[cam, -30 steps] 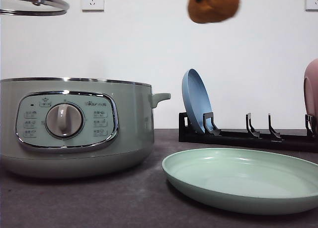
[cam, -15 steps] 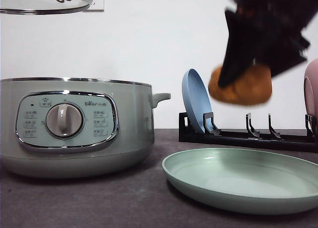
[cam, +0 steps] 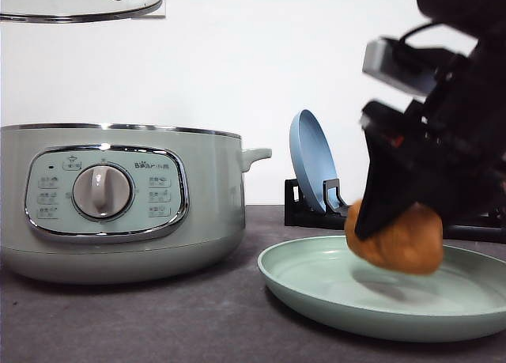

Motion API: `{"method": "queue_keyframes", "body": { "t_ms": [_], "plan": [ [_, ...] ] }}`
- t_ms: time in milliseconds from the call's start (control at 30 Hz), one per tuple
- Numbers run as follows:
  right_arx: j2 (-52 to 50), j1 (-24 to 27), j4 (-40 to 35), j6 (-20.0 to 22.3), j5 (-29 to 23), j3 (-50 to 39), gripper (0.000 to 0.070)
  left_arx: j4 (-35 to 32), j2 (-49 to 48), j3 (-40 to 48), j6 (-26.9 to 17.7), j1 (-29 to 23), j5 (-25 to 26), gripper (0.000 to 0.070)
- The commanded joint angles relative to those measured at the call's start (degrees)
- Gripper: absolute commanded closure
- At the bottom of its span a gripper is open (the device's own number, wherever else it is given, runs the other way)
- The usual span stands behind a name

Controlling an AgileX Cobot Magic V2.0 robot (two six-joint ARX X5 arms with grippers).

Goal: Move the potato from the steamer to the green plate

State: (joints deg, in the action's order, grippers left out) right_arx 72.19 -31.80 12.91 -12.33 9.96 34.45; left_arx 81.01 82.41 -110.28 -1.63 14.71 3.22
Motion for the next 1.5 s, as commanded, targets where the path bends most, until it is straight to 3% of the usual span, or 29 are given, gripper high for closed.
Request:
{"method": "queue_keyframes", "body": {
  "t_ms": [0,133,267,467,767,1133,1467],
  "plan": [
    [1.5,-0.3,-0.9,-1.9,-0.8,0.4,0.0459,0.0,-0.7,-1.9,-0.3,0.4,0.3,0.0699],
    [2.7,-0.3,-1.3,-2.1,-1.0,0.4,0.0351,0.0,-0.7,-1.9,-0.3,0.8,0.3,0.0699],
    [2.7,-0.3,-1.2,-2.3,-1.0,0.4,0.0319,0.0,-0.7,-1.9,-0.3,0.9,0.3,0.0699],
    [2.4,-0.3,-1.3,-2.7,-1.1,0.6,0.0134,0.0,-0.7,-1.9,-0.3,2.1,0.4,0.0699],
    [-3.2,0.1,-0.5,-1.9,-3.0,6.6,0.0128,-0.1,-0.2,-1.7,-0.3,6.0,2.4,0.0699],
    [-12.8,2.0,6.4,1.3,-3.0,16.6,0.0128,-1.0,6.6,-1.7,-0.3,8.6,2.4,0.0699],
    [-20.0,3.8,9.2,2.5,-3.0,17.8,0.0128,-3.1,13.7,-1.7,-0.3,9.0,2.4,0.0699]
  ]
}}
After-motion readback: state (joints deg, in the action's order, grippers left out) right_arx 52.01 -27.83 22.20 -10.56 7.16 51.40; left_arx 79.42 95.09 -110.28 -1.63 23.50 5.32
